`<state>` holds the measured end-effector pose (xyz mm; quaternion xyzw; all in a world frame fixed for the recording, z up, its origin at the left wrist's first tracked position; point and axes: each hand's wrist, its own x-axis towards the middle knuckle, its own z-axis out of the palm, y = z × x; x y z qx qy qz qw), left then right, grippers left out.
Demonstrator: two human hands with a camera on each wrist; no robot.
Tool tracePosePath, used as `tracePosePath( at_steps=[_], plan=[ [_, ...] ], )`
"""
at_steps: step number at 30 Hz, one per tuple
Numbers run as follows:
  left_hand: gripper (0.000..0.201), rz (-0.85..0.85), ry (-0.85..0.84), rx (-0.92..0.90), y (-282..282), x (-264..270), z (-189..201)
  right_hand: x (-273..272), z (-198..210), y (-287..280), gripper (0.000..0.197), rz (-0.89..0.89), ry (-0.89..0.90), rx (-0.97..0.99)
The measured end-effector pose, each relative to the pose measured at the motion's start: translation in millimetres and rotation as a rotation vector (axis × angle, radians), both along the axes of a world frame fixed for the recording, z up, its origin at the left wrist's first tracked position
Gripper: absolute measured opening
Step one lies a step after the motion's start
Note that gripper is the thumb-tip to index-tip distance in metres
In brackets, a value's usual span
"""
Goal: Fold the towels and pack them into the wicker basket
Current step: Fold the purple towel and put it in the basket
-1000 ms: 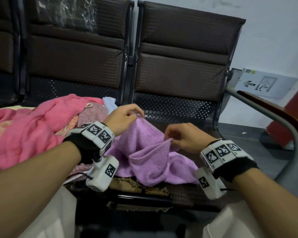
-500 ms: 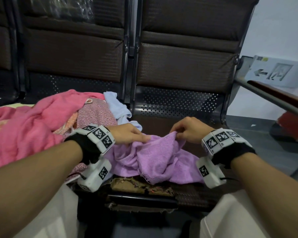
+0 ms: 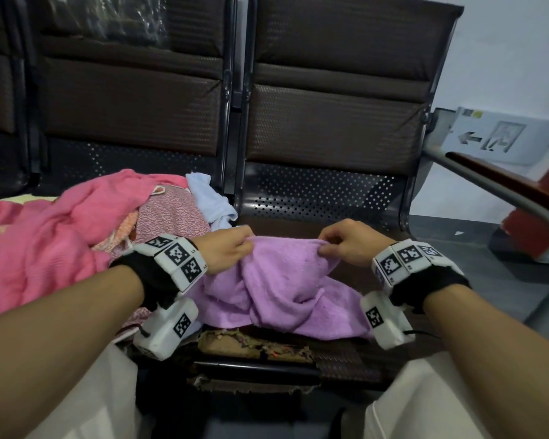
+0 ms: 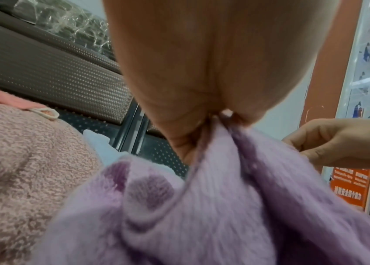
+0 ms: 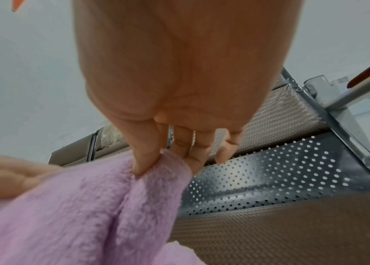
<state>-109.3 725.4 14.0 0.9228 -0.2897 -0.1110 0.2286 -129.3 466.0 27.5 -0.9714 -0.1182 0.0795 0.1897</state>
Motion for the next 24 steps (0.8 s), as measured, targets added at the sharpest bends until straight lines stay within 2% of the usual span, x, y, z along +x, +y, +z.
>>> tracePosePath(
  at_steps=[5,9,13,16,19,22,24],
  plan=[
    [0.024,0.171,-0.129,-0.389,3.4,-0.4,20.7,-8.0,10.8,1.6,0.036,0.012,-0.088,0.019],
    [0.022,0.213,-0.190,-0.512,2.8,-3.1,33.5,-16.1,16.6,4.4,0.044,-0.052,-0.128,0.152],
    [0.011,0.228,-0.155,-0.692,6.2,-10.3,50.1,-23.8,28.1,4.0,0.048,-0.176,-0.250,0.294],
    [0.005,0.201,-0.185,-0.628,11.7,-18.1,67.9,-30.8,47.9,6.3,0.047,-0.200,-0.345,0.359],
    [0.008,0.157,-0.283,-0.507,15.3,-27.5,91.7,-40.5,70.7,6.9,0.044,-0.193,-0.416,0.457],
    [0.013,0.146,-0.444,-0.447,15.5,-39.3,121.4,-50.9,101.2,7.0,0.032,-0.136,-0.399,0.679],
    [0.015,0.173,-0.537,-0.476,14.5,-46.3,141.8,-56.7,124.0,10.2,0.035,-0.115,-0.380,0.745]
  ],
)
